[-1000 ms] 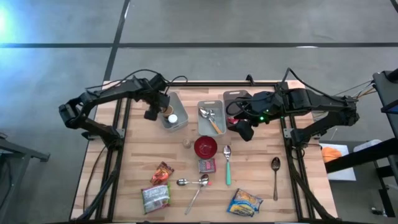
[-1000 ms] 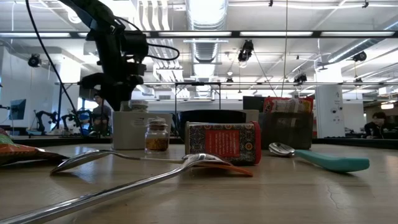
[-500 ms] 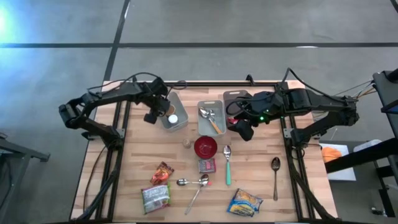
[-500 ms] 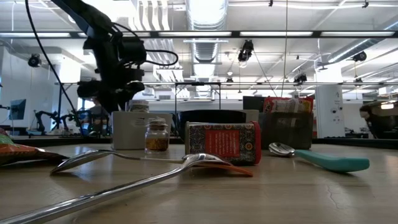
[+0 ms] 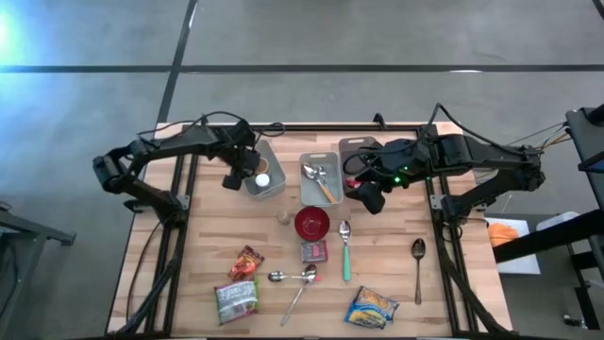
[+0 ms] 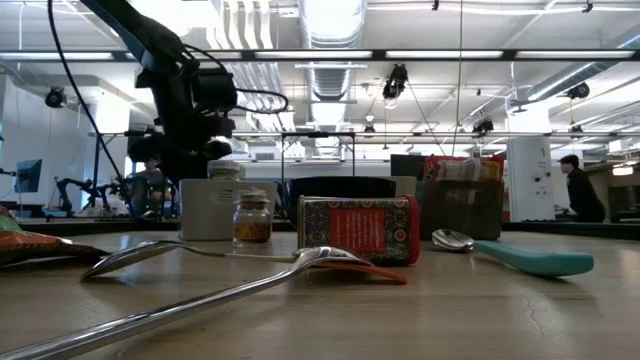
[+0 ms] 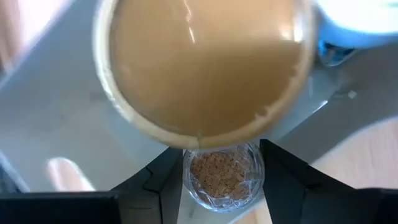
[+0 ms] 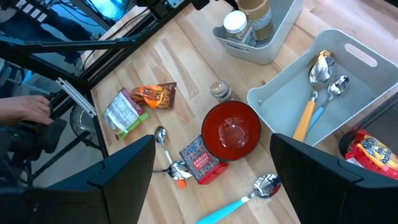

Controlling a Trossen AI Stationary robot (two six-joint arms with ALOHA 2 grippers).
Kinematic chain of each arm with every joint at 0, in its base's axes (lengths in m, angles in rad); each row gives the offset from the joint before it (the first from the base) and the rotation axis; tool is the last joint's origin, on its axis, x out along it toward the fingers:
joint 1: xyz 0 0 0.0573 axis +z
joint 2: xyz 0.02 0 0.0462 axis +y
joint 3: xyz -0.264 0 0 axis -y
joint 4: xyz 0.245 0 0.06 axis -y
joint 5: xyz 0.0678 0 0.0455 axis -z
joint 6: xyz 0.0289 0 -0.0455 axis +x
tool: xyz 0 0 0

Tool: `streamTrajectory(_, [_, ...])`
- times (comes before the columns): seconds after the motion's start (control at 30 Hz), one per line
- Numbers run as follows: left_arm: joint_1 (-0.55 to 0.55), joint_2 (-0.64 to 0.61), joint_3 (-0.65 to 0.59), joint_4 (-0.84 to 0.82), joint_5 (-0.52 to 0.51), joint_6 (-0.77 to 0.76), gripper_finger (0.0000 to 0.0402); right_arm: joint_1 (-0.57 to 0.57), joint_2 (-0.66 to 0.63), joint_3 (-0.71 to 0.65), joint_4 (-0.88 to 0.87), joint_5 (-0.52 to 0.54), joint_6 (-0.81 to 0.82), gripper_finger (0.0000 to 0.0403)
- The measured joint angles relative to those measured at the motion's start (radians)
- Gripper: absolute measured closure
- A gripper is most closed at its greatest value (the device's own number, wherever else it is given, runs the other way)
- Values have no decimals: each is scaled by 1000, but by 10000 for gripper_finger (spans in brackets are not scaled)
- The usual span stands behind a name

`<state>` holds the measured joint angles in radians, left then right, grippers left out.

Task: Pick & Place Food Item
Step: Put the brown seasoning bottle into the left white bin, then put the orange seasoning pack into the left white bin

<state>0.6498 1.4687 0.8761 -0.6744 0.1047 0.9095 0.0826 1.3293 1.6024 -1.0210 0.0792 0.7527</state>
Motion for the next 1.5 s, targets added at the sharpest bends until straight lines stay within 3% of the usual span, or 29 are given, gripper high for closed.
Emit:
streamTrajectory(0.53, [0, 56, 0, 1, -10, -228, 236, 0, 1, 0, 0, -3, 6, 90])
streamTrajectory(0.77, [0, 54, 0, -18, -11, -263, 142, 0, 1, 0, 0, -4, 7, 90])
streamTrajectory(0.9, [0, 54, 1, -22, -11, -265, 111, 0, 1, 0, 0, -5, 7, 90])
streamTrajectory(1.17, [1, 51, 53, -87, -54, -387, 100, 0, 1, 0, 0, -8, 3, 90])
streamTrajectory(1.5, [0, 45, 194, -320, -52, -536, 98, 0, 1, 0, 0, -8, -18, 90])
